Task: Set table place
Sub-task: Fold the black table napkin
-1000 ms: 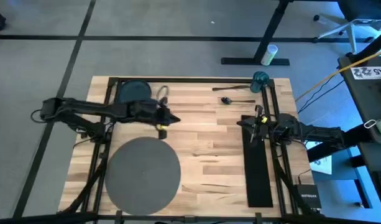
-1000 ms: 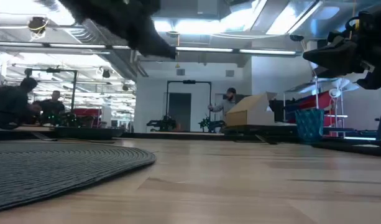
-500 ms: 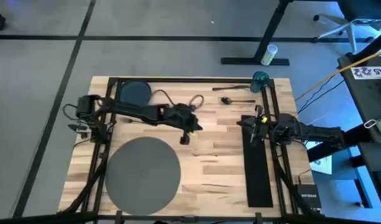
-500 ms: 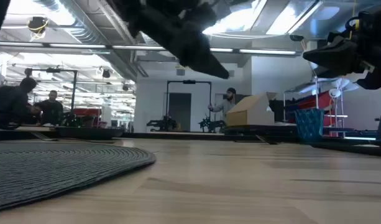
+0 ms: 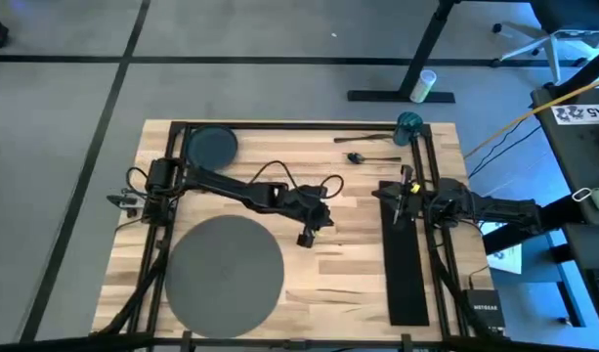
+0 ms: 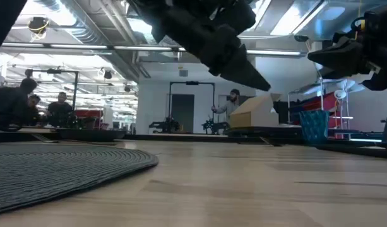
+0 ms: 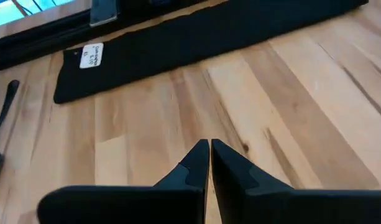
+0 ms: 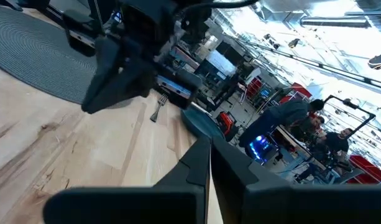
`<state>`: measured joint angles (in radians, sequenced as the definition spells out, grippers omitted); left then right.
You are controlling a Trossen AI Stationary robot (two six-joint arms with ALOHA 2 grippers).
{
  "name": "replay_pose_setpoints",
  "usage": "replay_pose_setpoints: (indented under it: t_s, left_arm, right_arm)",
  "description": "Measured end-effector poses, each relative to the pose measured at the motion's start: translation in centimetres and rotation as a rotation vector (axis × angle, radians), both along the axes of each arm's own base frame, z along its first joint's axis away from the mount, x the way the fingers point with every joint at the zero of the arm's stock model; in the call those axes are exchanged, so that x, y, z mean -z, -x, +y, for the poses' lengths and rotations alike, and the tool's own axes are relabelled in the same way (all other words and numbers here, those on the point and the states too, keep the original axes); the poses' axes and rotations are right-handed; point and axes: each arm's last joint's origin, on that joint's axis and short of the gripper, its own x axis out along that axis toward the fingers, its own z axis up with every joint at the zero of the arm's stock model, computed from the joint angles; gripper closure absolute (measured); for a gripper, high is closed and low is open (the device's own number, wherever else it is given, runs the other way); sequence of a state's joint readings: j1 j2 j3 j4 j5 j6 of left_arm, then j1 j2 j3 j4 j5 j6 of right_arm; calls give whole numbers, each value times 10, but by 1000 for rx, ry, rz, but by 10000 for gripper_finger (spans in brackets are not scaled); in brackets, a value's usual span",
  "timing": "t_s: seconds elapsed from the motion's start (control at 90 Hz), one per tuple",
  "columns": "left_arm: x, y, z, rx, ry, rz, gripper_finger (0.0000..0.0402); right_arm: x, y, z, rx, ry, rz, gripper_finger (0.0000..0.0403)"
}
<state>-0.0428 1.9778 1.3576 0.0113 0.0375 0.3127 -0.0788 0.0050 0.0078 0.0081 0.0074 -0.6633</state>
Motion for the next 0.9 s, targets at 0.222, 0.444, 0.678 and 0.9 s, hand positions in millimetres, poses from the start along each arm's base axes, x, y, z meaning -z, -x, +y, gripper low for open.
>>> replay_pose_setpoints:
  t_s: [0.222,0.444,0.678,0.9]
  left_arm:
    - [-2,-1,-2,2,3,-24,402]
    - [-5,-3,-3,-2,13,-40,402]
    - [-17,-17,-11,17,14,-87,402]
    - [-9,-39,-19,37,4,-93,402]
  right_arm:
    - [0,0,0,0,0,0,402]
    - [0,0,0,0,0,0,402]
    - [0,0,0,0,0,0,402]
    - [0,0,0,0,0,0,402]
